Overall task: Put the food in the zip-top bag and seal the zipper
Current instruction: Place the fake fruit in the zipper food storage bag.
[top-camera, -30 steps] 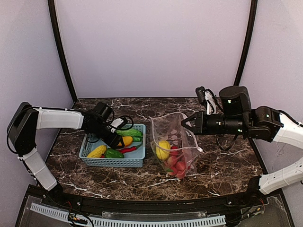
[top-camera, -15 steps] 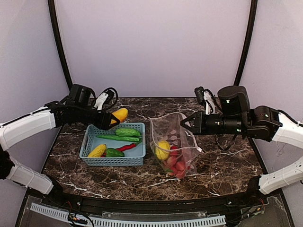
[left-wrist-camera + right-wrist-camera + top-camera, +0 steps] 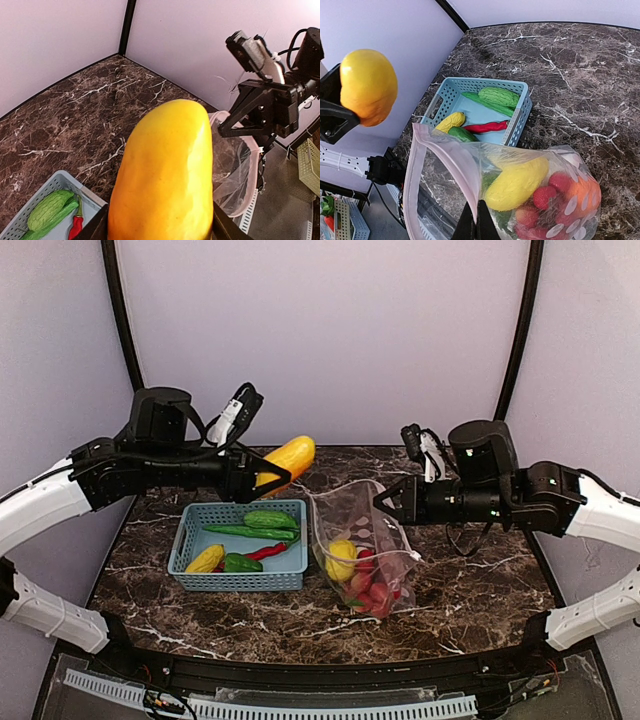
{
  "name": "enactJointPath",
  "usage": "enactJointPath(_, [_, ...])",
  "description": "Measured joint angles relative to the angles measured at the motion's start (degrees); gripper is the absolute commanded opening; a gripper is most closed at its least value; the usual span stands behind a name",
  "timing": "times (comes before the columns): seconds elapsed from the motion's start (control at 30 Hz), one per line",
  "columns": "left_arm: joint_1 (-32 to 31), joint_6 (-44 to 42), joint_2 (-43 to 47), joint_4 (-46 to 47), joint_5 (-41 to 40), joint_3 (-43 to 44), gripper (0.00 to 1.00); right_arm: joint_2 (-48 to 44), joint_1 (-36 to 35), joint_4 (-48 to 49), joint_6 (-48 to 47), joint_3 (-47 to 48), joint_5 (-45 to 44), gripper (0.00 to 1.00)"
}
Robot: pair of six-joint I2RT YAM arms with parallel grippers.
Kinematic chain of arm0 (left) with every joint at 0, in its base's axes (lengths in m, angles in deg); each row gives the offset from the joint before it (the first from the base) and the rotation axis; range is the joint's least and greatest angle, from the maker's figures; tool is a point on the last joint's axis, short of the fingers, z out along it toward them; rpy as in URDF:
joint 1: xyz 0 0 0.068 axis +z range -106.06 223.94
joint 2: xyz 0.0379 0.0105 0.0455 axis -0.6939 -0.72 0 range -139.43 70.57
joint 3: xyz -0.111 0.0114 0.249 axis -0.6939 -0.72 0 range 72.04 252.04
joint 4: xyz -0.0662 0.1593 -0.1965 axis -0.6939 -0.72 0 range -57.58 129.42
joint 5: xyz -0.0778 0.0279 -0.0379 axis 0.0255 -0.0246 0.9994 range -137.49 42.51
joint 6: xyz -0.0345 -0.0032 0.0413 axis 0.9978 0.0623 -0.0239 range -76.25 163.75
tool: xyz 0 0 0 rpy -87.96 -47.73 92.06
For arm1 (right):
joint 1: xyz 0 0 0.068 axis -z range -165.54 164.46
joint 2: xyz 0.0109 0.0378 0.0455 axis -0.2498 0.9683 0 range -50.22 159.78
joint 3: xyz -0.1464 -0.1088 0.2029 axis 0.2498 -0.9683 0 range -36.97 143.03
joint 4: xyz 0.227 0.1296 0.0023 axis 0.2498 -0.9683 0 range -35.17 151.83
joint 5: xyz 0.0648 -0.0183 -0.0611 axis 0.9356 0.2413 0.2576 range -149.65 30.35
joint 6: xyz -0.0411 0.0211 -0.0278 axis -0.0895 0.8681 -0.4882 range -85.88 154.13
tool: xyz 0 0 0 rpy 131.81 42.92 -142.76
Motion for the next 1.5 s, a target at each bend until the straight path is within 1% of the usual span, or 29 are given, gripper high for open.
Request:
enactJointPath(0.33, [-9.5,5.5,-1.5,6.9,-0.2,2.1,0.50,0.0,0.0,0.2,0.0,0.1,0.3,0.00])
enactJointPath(0.63, [-15.7,7.0,-7.2,13.4,-1.5,2.8,0.50,0.5,0.0,0.2,-0.4,0.8,0.6,0.00])
enactJointPath(0.93, [-17.1,7.5,-10.9,20.9,-3.2,2.7,0.52,0.6,0.0,0.2,-0.4,0.9,0.7,0.00])
enactJointPath(1.23, [-17.1,7.0,-11.2,21.9,-7.5,-1.8,0.52,0.6,0.0,0.2,-0.5,0.9,0.7,0.00])
enactJointPath(1.5, [-17.2,7.0,-11.6,21.6,-9.8,-2.7,0.54,0.6,0.0,0.1,-0.4,1.0,0.6,0.00])
